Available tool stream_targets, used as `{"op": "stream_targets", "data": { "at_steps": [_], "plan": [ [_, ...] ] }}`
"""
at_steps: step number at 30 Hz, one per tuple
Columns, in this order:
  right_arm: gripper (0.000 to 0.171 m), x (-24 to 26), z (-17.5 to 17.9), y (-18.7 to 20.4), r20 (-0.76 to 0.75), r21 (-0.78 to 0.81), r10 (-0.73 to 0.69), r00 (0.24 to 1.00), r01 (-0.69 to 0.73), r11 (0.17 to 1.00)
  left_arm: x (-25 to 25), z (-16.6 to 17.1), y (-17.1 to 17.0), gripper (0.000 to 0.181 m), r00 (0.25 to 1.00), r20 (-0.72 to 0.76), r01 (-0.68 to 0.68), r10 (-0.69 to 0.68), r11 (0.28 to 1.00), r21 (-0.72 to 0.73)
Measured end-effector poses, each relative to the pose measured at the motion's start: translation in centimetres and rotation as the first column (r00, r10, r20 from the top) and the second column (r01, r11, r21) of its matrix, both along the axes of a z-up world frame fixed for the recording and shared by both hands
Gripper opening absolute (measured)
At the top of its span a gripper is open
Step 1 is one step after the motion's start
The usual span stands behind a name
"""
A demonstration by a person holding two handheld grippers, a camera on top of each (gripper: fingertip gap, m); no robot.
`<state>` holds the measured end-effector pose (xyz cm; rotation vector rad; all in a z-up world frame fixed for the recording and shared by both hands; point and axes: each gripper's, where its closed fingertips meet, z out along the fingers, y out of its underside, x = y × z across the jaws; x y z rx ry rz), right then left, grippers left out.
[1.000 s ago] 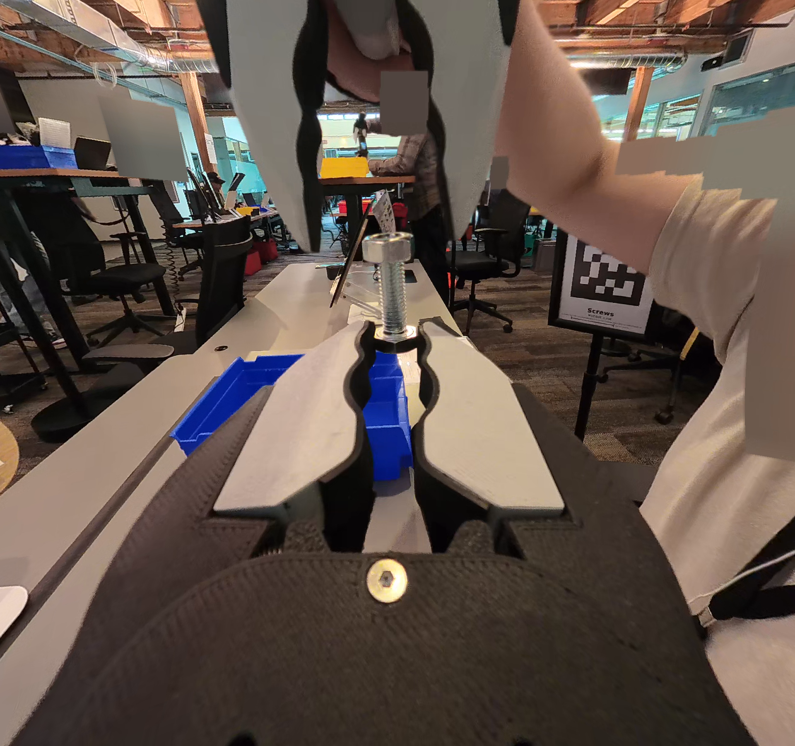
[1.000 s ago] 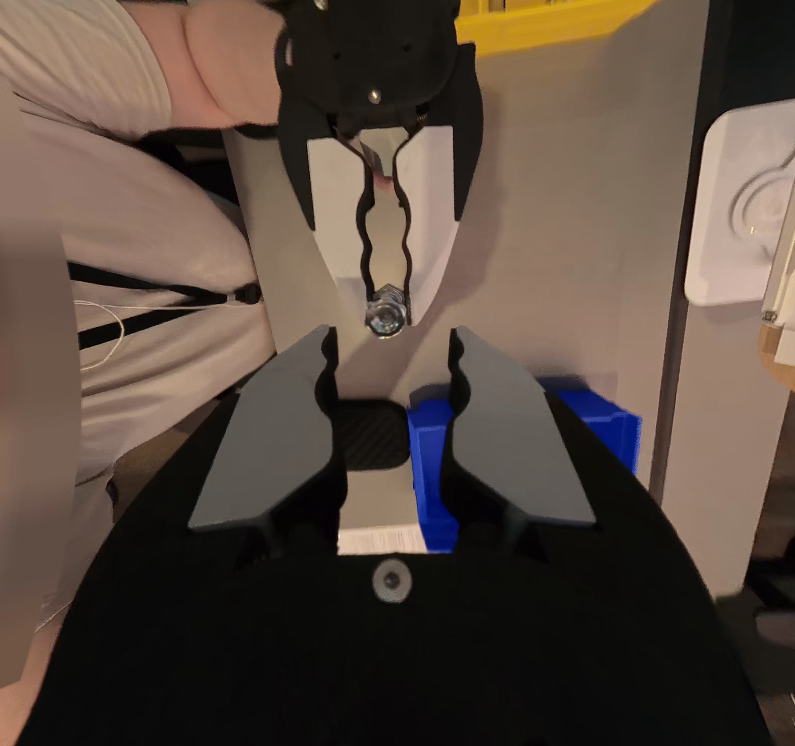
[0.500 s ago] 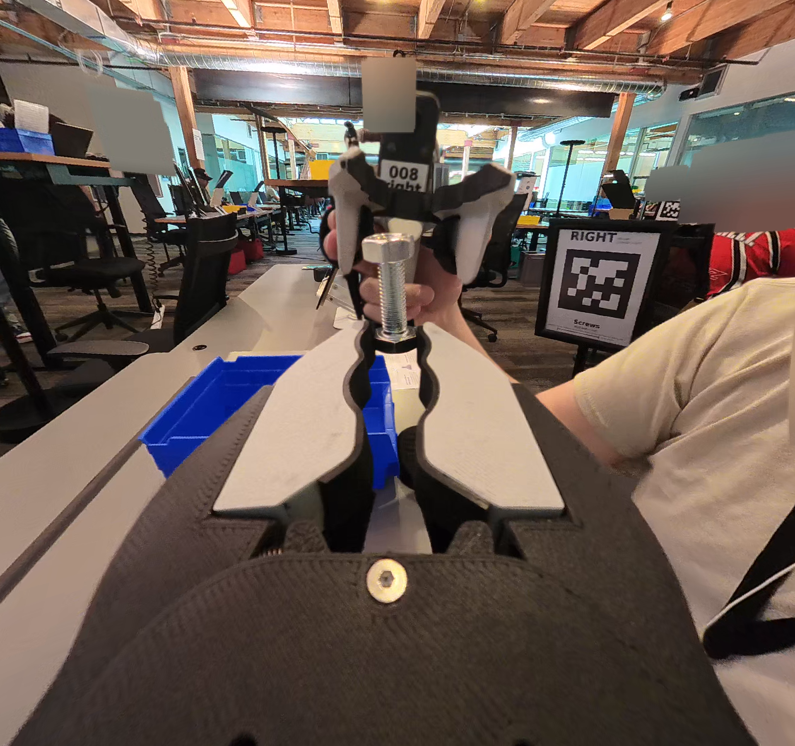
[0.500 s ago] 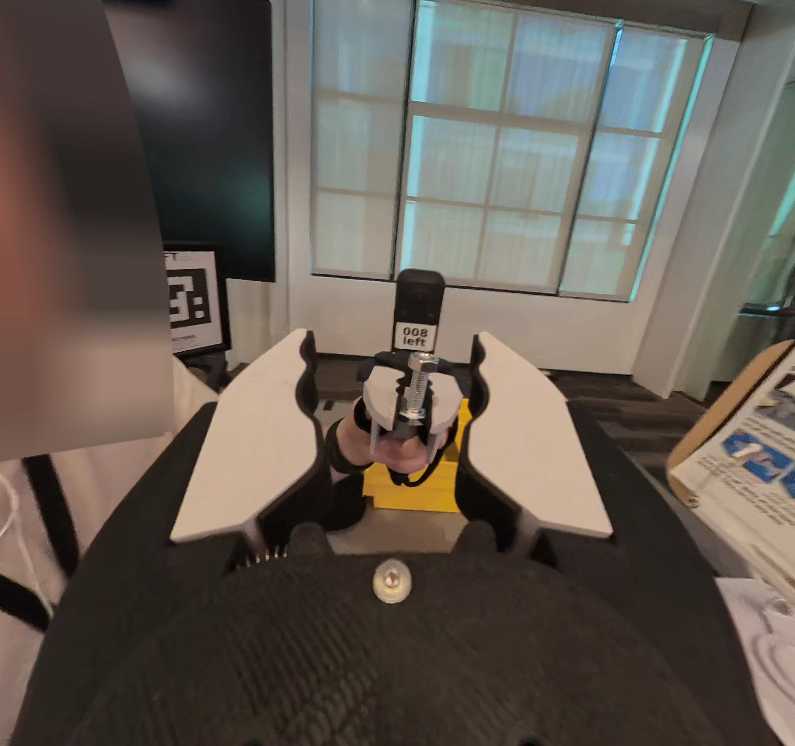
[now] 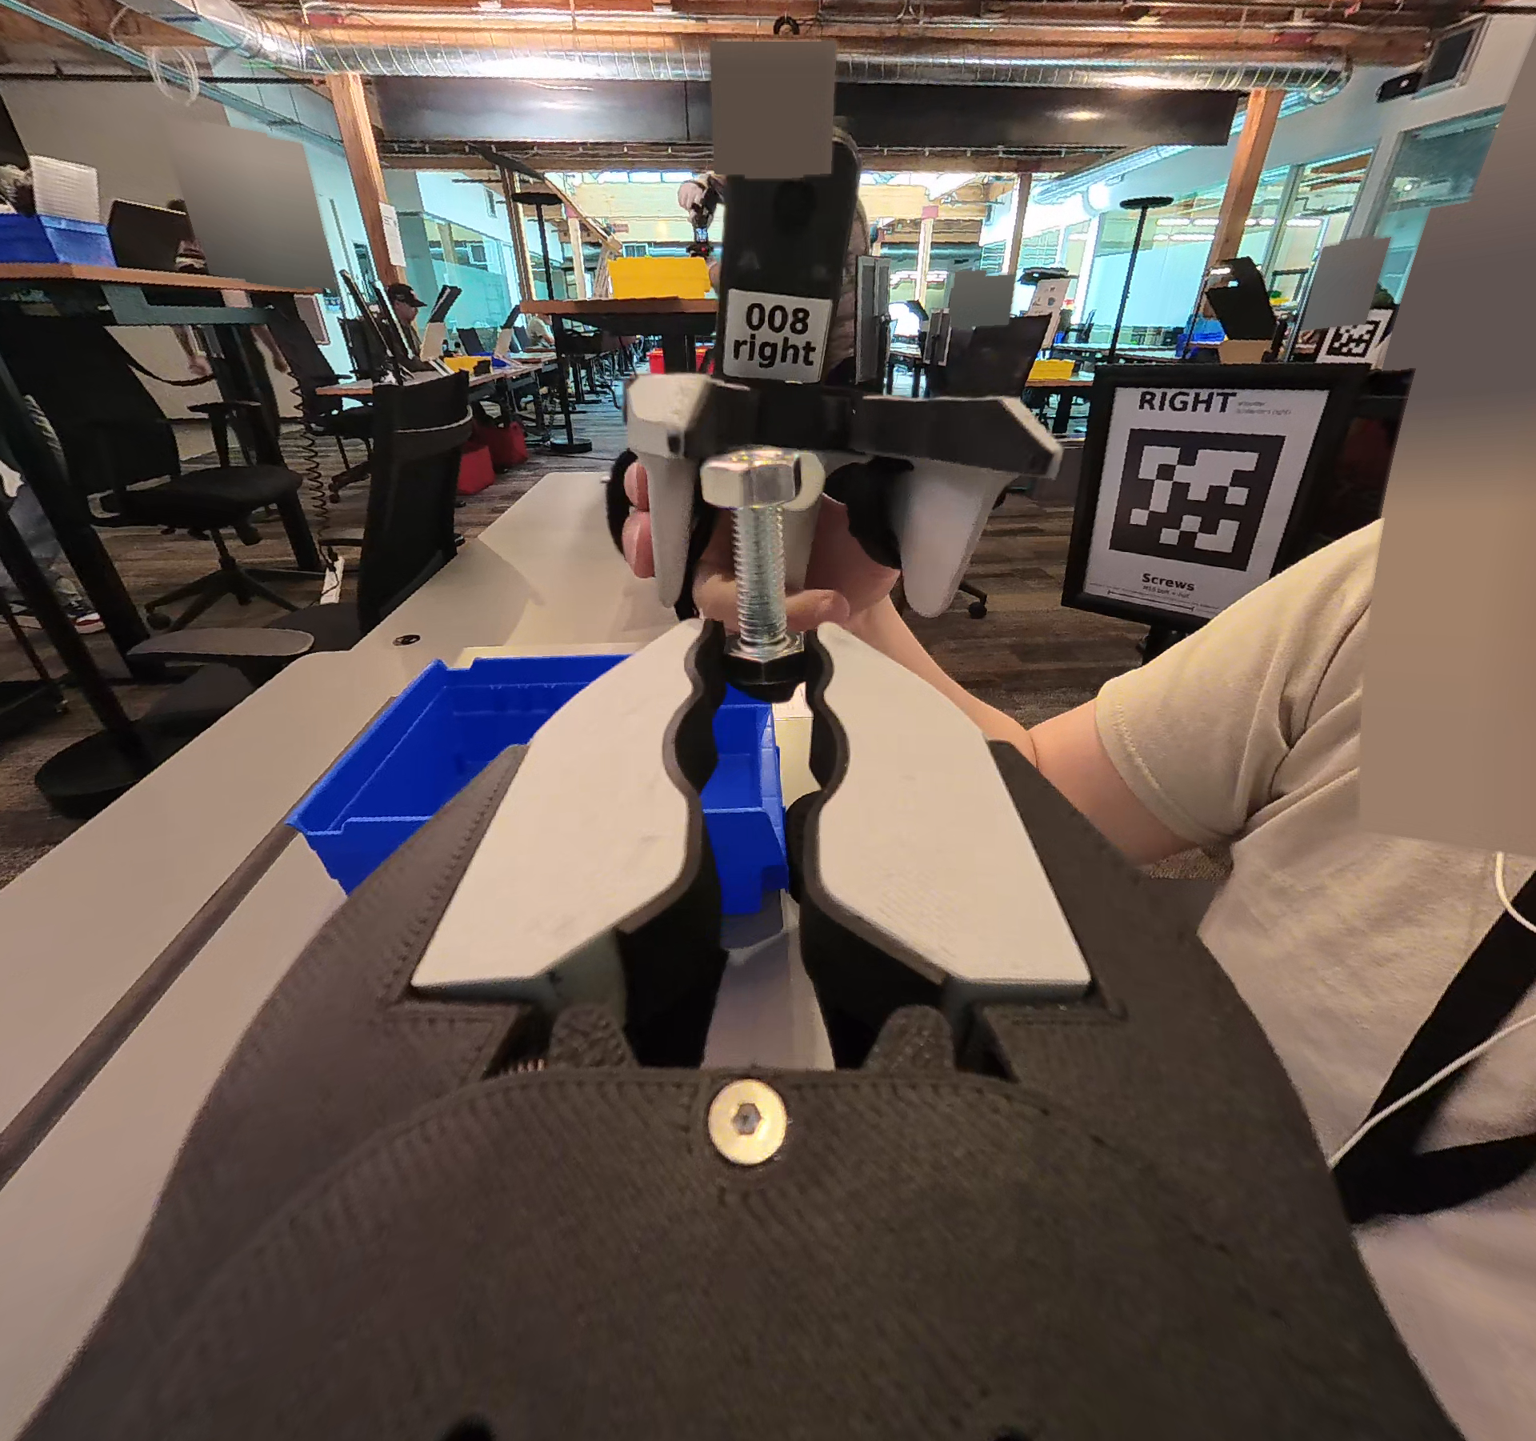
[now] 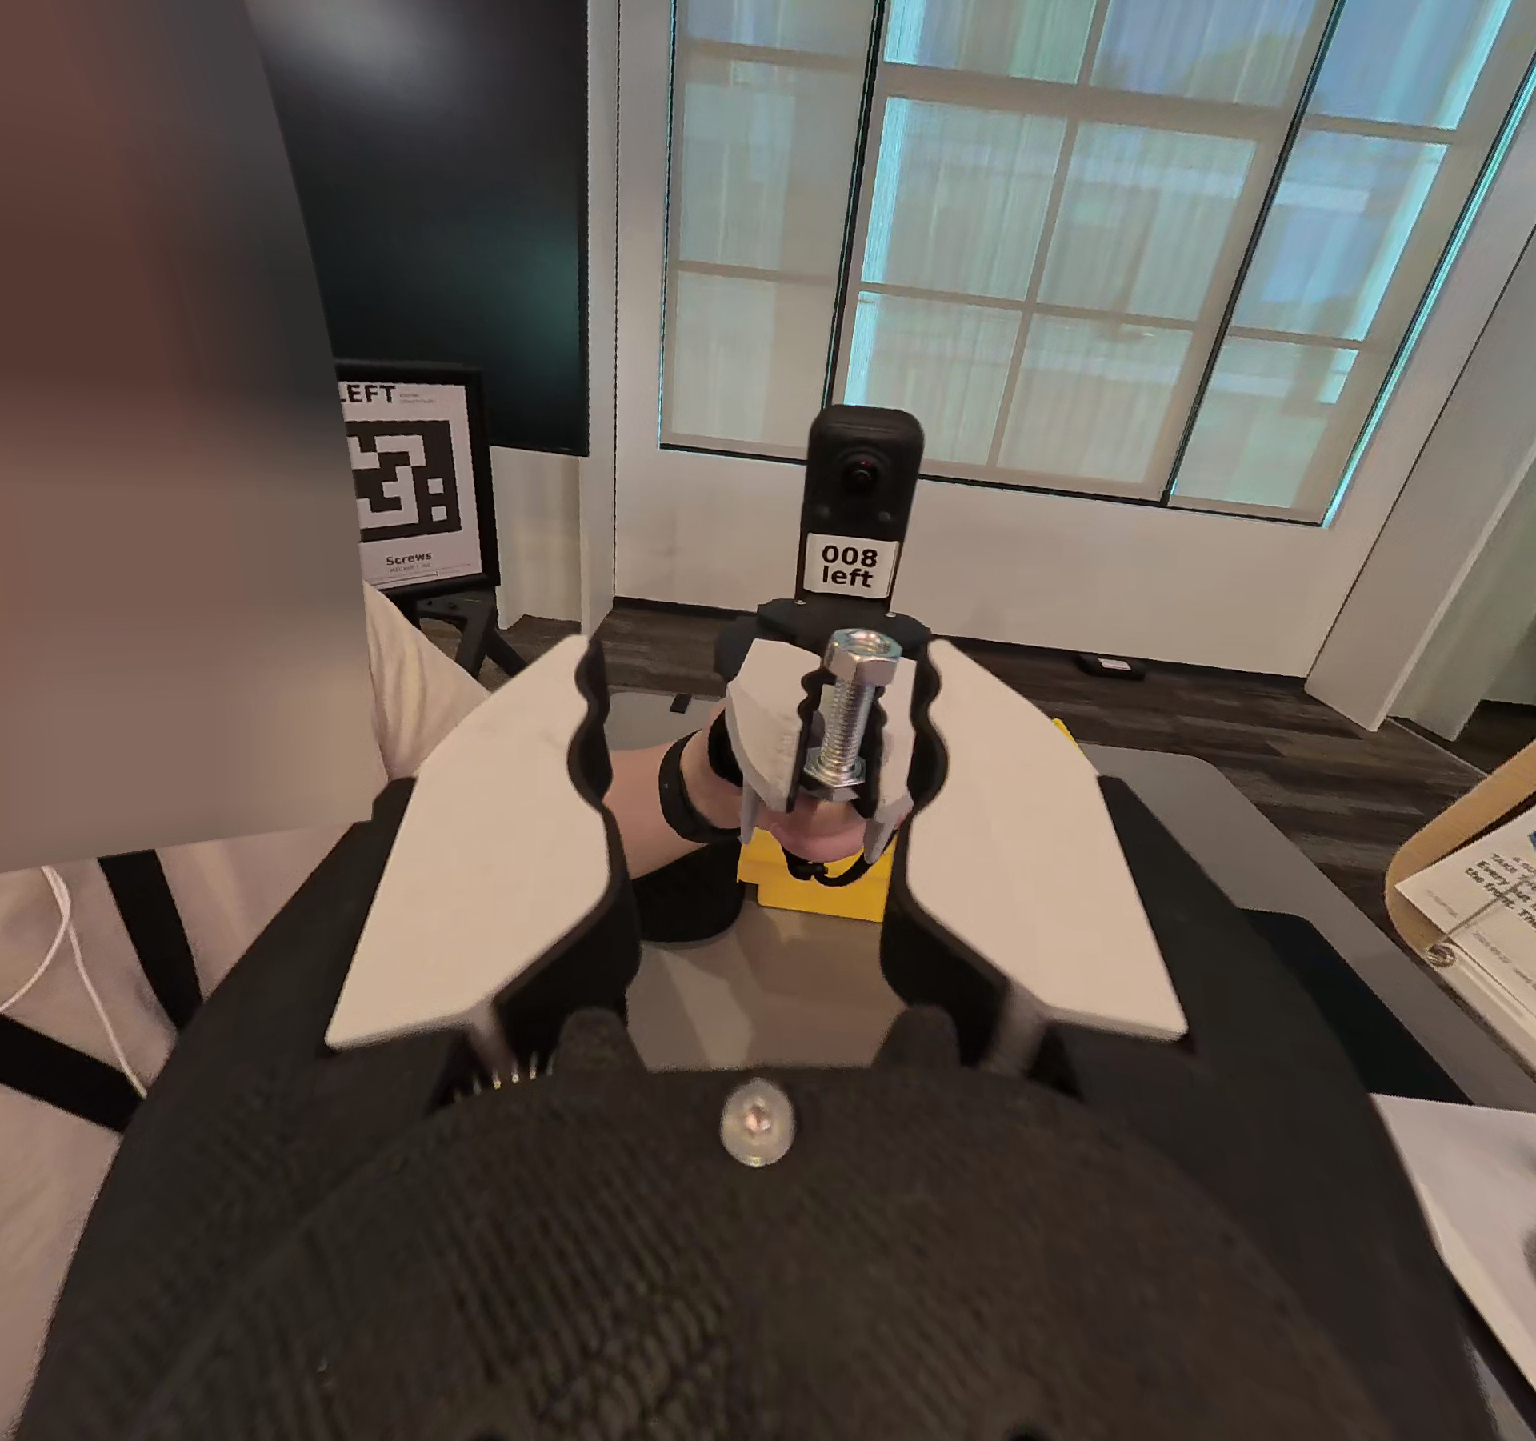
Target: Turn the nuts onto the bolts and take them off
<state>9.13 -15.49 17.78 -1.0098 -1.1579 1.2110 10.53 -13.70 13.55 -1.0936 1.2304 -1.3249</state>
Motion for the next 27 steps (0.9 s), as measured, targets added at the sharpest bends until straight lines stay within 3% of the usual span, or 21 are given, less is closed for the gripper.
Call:
{"op": "stream_targets", "data": {
  "at_steps": [10,20,23,27],
  "plan": [
    [0.064,0.4,0.0,-0.6,0.013,0.018,0.004,1.000,-0.004,1.000,-0.2,0.1,0.3,0.018,1.000,-0.001,-0.019,0.019,1.000,-0.003],
    [0.071,-0.5,-0.7,-0.1,0.042,0.045,-0.038,0.998,0.036,0.998,-0.2,0.1,0.4,0.018,1.000,-0.005,-0.031,0.031,1.000,-0.002],
    [0.058,-0.2,-0.8,-0.8,0.059,0.047,-0.003,0.998,0.000,0.999,-0.5,0.2,0.7,0.018,0.999,0.001,-0.039,0.039,0.999,-0.012],
    [0.069,-0.3,-0.3,0.7,0.013,0.055,-0.100,0.995,0.099,0.994,-0.3,0.1,0.4,0.018,1.000,-0.005,-0.026,0.026,1.000,-0.010]
  ]
}}
